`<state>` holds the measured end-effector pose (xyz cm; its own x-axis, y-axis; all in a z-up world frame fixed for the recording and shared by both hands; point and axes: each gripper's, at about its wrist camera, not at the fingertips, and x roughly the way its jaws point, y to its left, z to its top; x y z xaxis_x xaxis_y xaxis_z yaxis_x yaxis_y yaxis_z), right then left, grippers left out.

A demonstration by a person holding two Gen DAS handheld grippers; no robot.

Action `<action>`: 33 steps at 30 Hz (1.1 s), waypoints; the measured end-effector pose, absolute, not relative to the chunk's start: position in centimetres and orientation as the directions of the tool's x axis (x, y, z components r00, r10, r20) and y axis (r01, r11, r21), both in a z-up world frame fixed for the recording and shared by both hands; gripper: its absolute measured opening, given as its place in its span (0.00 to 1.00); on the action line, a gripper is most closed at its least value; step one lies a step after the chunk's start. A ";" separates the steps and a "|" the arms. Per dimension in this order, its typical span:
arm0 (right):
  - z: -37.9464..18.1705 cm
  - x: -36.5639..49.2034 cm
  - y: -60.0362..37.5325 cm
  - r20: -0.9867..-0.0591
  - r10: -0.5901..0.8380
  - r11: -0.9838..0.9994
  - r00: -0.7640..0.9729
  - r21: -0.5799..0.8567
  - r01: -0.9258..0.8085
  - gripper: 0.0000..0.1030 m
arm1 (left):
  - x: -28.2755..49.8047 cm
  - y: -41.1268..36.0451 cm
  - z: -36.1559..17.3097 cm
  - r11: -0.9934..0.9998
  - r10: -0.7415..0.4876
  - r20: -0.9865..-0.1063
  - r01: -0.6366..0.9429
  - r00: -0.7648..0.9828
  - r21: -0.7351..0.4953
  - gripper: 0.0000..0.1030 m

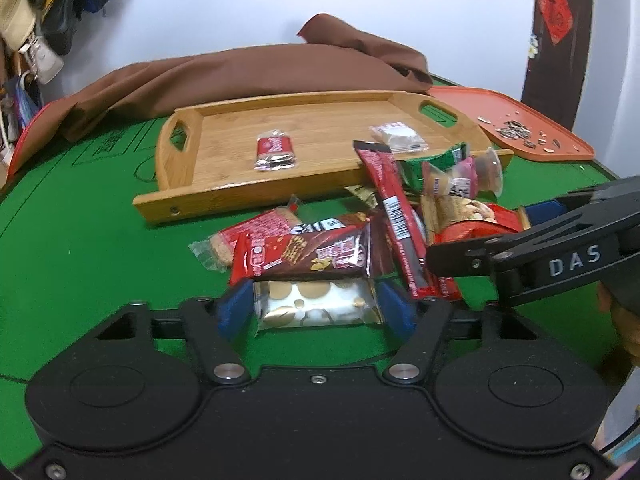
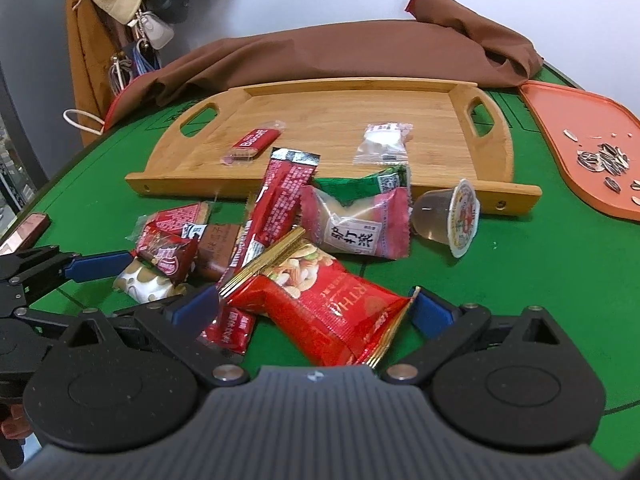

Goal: Organize snacks
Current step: 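Grasp the silver-wrapped bar with the left tool while the right tool grasps the red nut bag, then carry both snacks onto the bamboo tray and open both tools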

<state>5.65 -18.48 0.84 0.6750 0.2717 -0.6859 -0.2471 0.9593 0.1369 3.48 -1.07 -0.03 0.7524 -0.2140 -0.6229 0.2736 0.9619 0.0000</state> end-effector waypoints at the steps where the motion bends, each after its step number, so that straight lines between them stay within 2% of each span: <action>1: 0.8 5.6 -18.4 -0.688 0.272 0.959 0.673 0.132 -0.252 0.98 | 3.5 -1.1 0.1 0.959 -0.223 -0.627 0.284 0.746 -0.003 0.54; 2: 0.8 5.6 -18.3 -0.690 0.268 0.959 0.673 0.126 -0.253 0.96 | 3.5 -1.1 0.2 0.957 -0.229 -0.631 0.290 0.741 -0.008 0.50; 5: 1.0 5.7 -18.2 -0.698 0.247 0.964 0.672 0.108 -0.242 0.89 | 3.4 -1.1 0.4 0.952 -0.250 -0.638 0.306 0.728 -0.024 0.50; 9: 1.4 5.6 -18.2 -0.705 0.255 0.963 0.662 0.122 -0.241 0.72 | 3.2 -0.9 0.5 0.953 -0.248 -0.636 0.301 0.731 -0.026 0.49; 10: 1.4 5.6 -18.2 -0.705 0.253 0.963 0.663 0.120 -0.240 0.71 | 3.1 -0.9 0.5 0.954 -0.248 -0.634 0.298 0.733 -0.028 0.49; 15: 1.5 5.5 -18.6 -0.709 0.261 0.962 0.655 0.135 -0.238 0.68 | 2.6 -0.5 1.0 0.954 -0.253 -0.624 0.296 0.740 -0.036 0.49; 23: 2.7 4.7 -18.7 -0.694 0.272 0.959 0.667 0.140 -0.246 0.67 | 1.5 0.0 2.3 0.954 -0.252 -0.589 0.300 0.768 -0.018 0.49; 33: 4.9 4.6 -19.5 -0.650 0.255 0.965 0.716 0.122 -0.232 0.67 | 2.0 0.6 4.0 0.950 -0.285 -0.563 0.306 0.775 -0.060 0.49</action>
